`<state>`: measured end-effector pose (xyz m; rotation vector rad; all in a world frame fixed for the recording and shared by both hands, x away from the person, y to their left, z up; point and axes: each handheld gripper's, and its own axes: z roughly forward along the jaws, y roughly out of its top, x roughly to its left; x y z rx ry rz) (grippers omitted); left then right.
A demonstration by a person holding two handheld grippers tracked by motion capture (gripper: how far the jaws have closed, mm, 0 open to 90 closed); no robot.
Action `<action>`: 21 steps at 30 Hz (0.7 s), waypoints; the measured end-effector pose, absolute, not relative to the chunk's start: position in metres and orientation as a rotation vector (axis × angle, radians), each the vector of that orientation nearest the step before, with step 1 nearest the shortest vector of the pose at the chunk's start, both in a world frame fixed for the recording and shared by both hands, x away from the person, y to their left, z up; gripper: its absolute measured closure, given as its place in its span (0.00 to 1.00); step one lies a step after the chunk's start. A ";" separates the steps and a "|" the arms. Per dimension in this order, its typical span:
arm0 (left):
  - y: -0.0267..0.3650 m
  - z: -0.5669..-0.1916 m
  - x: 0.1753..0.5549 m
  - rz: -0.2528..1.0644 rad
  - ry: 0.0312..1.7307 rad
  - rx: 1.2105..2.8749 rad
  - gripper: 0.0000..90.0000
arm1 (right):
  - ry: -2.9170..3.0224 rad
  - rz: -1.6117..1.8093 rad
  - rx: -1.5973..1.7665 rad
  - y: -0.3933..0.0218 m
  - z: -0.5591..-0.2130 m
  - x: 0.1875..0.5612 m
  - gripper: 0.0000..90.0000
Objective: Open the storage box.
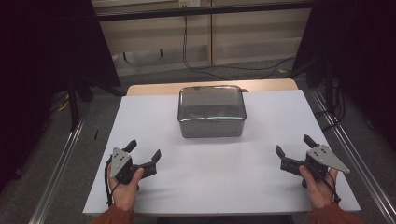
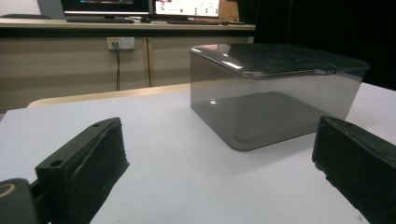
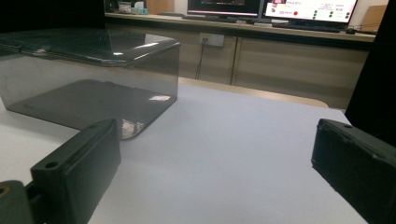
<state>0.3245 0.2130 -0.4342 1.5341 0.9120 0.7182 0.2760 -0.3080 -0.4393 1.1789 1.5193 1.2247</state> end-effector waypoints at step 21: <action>0.214 -0.435 0.321 0.722 0.948 1.541 0.03 | 1.566 1.289 1.194 -0.295 -0.441 0.280 0.00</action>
